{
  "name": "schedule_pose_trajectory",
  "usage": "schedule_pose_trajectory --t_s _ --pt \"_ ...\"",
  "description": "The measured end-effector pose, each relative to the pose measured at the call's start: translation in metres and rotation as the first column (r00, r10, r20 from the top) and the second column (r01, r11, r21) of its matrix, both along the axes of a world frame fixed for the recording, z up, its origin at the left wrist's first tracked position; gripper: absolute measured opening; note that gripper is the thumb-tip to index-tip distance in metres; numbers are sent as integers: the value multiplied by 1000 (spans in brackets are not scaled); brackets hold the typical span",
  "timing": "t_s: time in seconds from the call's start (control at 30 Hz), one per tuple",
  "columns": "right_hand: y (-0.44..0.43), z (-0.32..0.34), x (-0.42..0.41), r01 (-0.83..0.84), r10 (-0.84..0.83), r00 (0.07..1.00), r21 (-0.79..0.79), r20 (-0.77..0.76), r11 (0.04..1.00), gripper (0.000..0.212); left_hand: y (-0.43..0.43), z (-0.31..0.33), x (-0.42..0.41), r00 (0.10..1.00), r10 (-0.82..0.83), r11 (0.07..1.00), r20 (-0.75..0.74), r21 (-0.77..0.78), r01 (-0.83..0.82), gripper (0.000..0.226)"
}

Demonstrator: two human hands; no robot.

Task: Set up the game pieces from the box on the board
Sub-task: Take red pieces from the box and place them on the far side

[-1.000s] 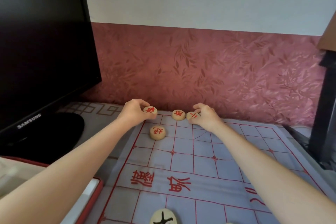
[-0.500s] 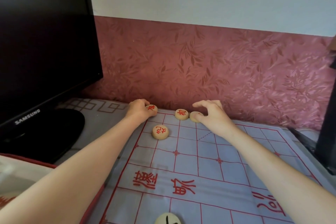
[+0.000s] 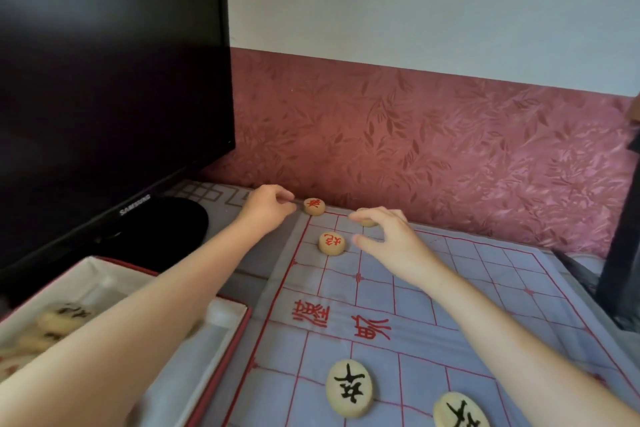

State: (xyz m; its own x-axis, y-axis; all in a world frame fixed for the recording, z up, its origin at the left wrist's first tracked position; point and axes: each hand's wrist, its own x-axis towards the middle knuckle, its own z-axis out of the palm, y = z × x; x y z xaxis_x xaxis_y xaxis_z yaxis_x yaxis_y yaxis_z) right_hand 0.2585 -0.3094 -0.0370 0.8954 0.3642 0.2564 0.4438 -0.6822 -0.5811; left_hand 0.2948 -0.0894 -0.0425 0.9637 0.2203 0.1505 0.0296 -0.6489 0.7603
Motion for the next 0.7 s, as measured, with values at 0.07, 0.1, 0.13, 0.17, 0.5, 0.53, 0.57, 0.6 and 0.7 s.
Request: schedule_pose_trajectory --t_s 0.07,0.1,0.13,0.17,0.5,0.53,0.57,0.6,0.7 --pt "12 12 -21 -50 50 998 -1 -32 999 32 13 14 -32 999 -45 999 25 -13 45 23" --pt "18 17 -31 -75 75 996 7 -51 997 33 21 19 -48 997 -68 998 28 -5 68 20" --pt "23 21 -41 -104 105 992 18 -66 994 32 30 22 -65 996 -91 996 19 5 91 18" --pt "29 23 -51 -136 137 988 26 -77 990 32 38 25 -82 994 -112 994 4 13 112 16" --pt "134 8 -121 -449 439 893 -194 -95 872 47 116 15 -196 996 -88 974 -17 206 89 18" --pt "144 5 -124 -462 458 886 -236 -72 855 47 122 13 -202 997 -73 969 -32 236 78 19" --pt "152 2 -126 -456 460 886 -283 -54 844 48 127 10 -206 997 -49 963 -54 261 61 21" --pt "158 -1 -127 -438 454 890 -329 -33 837 49 132 7 -210 997 -25 956 -80 290 47 24" --pt "171 -14 -129 -382 431 902 -412 29 827 44 140 -3 -215 991 -12 929 -136 366 61 36"
